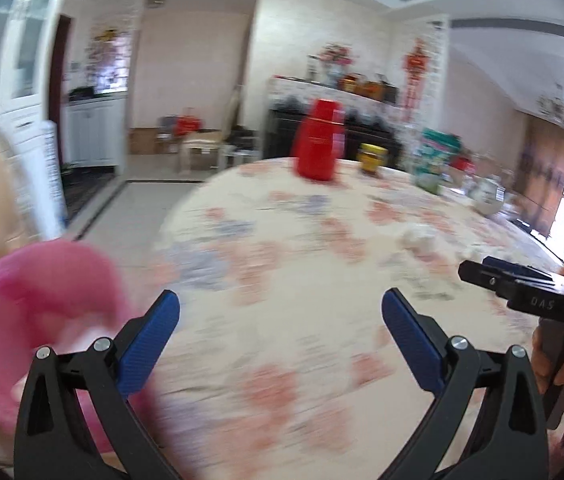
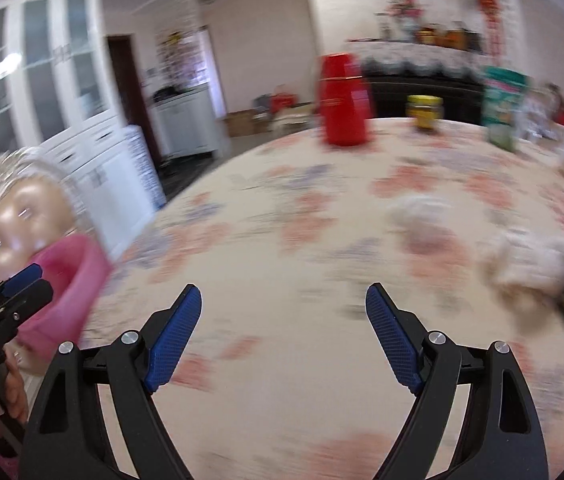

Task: Collect trash
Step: 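Move both open tools back over the table toward the remaining items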

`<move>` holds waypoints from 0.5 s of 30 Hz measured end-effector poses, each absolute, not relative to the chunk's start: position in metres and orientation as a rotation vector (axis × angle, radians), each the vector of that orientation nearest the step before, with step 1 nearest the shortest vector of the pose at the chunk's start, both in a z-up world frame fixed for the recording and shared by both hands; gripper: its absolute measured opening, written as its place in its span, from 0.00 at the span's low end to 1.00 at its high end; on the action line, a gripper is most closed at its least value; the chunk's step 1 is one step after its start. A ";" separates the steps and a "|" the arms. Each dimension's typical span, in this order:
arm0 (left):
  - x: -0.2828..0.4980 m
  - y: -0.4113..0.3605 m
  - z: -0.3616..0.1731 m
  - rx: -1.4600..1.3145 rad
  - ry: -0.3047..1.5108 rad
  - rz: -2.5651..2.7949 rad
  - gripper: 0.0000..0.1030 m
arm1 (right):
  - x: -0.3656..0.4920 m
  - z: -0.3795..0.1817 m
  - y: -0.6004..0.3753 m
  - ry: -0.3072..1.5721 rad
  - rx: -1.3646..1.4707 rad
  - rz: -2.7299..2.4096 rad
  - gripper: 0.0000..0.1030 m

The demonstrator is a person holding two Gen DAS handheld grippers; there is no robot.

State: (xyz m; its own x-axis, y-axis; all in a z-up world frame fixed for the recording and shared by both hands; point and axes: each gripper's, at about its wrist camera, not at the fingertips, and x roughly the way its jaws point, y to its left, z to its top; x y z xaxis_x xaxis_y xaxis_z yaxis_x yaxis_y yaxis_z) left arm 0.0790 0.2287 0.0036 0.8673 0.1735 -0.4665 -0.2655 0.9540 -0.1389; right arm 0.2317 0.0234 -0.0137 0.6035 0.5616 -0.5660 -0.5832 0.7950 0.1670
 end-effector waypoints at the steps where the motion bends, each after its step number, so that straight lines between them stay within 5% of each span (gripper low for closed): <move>1: 0.099 0.209 0.005 -0.198 0.475 0.194 0.95 | 0.237 -0.013 0.004 0.639 -0.024 0.628 0.78; 15: 0.286 0.047 -0.013 -0.221 0.533 0.045 0.95 | 0.321 -0.061 -0.211 0.735 0.177 0.138 0.78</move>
State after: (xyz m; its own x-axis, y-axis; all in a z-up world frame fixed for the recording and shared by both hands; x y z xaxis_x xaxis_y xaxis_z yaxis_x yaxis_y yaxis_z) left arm 0.2861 0.0474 -0.0134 0.8608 -0.0148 -0.5088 -0.0997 0.9753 -0.1971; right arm 0.3209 -0.2109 -0.0614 0.7338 0.1869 -0.6532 -0.0630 0.9760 0.2084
